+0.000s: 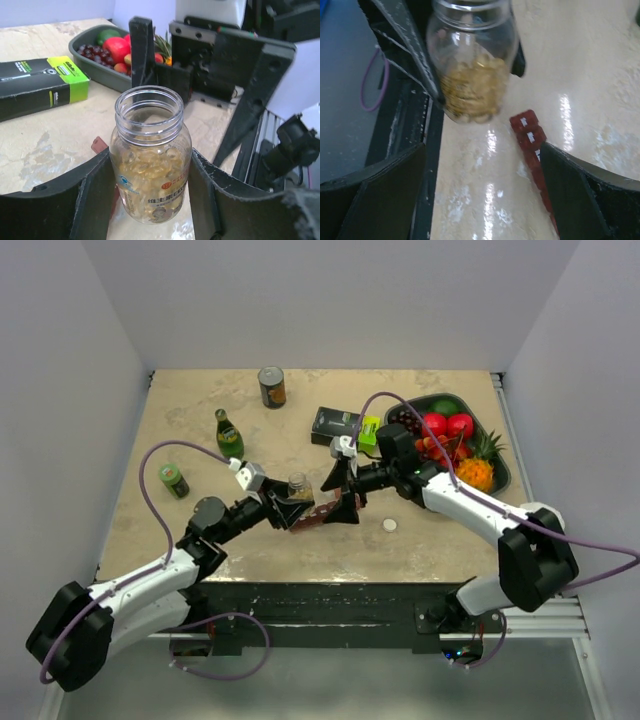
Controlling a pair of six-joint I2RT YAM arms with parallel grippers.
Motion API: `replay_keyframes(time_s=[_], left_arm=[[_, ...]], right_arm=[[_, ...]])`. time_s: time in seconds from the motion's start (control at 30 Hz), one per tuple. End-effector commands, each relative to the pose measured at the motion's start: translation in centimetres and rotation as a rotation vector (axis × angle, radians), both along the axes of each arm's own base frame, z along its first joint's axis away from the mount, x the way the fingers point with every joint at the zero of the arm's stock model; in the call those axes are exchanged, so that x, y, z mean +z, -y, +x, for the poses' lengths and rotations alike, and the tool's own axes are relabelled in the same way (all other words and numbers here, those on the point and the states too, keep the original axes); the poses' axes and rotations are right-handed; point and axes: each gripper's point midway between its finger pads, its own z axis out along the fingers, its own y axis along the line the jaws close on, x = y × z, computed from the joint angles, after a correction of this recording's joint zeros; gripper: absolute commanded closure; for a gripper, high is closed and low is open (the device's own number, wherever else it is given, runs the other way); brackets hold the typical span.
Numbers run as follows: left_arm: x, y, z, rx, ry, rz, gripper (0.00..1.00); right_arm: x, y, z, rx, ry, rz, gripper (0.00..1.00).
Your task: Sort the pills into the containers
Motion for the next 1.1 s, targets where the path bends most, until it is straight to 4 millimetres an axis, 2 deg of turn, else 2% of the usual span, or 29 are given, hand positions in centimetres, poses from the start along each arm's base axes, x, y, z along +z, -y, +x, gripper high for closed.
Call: replay_keyframes(time_s=[0.0,0.2,0.33,0.37,0.4,0.43,0.47,0.5,0.53,0.57,0.6,0.67,0.83,0.93,1.07], left_arm=[[5.0,-0.3,1.3,0.113,0.082,-0.202,1.0],[5.2,0.3,1.7,0.143,0.057,-0.24,1.0],[3.9,0.9,1.6,0.114,0.059,-0.18,1.0],[3.6,1.3,1.1,0.078,0.067,-0.15,1.0],[3.4,1.5,0.8,0.055,0.084,-0.122,1.0],[2.4,1.6,0.5,0.034,0.105,-0.05,1.0],[2.1,2.0,-0.3,-0.018,0.119,-0.012,1.0],[2.0,2.2,-0.6,-0.044,0.138,0.018,1.0],[2.1,2.2,-1.1,-0.069,0.189,0.056,1.0],[0.9,2.4,-1.9,-0.12,0.169,0.108,1.0],[1.0,2.5,-2.2,-0.143,0.184,0.124,1.0],[0.6,2.7,-3.2,-0.208,0.212,0.167,1.0],[1.0,3.4,-3.5,-0.263,0.22,0.184,1.0],[1.4,3.8,-3.6,-0.282,0.22,0.159,1.0],[1.6,3.9,-3.7,-0.291,0.218,0.146,1.0]], right_arm=[[2.4,-2.1,-0.9,0.06,-0.033,0.082,0.01],[2.3,-2.2,-0.7,0.043,-0.034,0.078,0.01],[2.3,-1.5,0.2,0.021,0.03,0.033,0.01],[3.4,-1.3,0.8,0.027,0.065,0.035,0.01],[2.9,-0.4,0.4,0.062,0.087,0.008,0.01],[3.1,0.8,1.1,0.062,0.111,0.002,0.01],[4.5,1.3,1.0,0.098,0.136,0.033,0.01],[4.4,2.4,0.4,0.13,0.142,0.032,0.01],[5.2,3.6,0.8,0.115,0.152,0.052,0.01],[6.2,3.7,0.7,0.125,0.165,0.071,0.01],[6.5,3.9,0.3,0.132,0.161,0.07,0.01],[7.7,3.5,-0.6,0.165,0.16,0.106,0.01],[8.8,0.9,-3.0,0.234,0.112,0.096,0.01],[9.3,-0.2,-3.1,0.231,0.075,0.108,0.01],[8.8,-1.3,-3.1,0.212,0.048,0.094,0.04]])
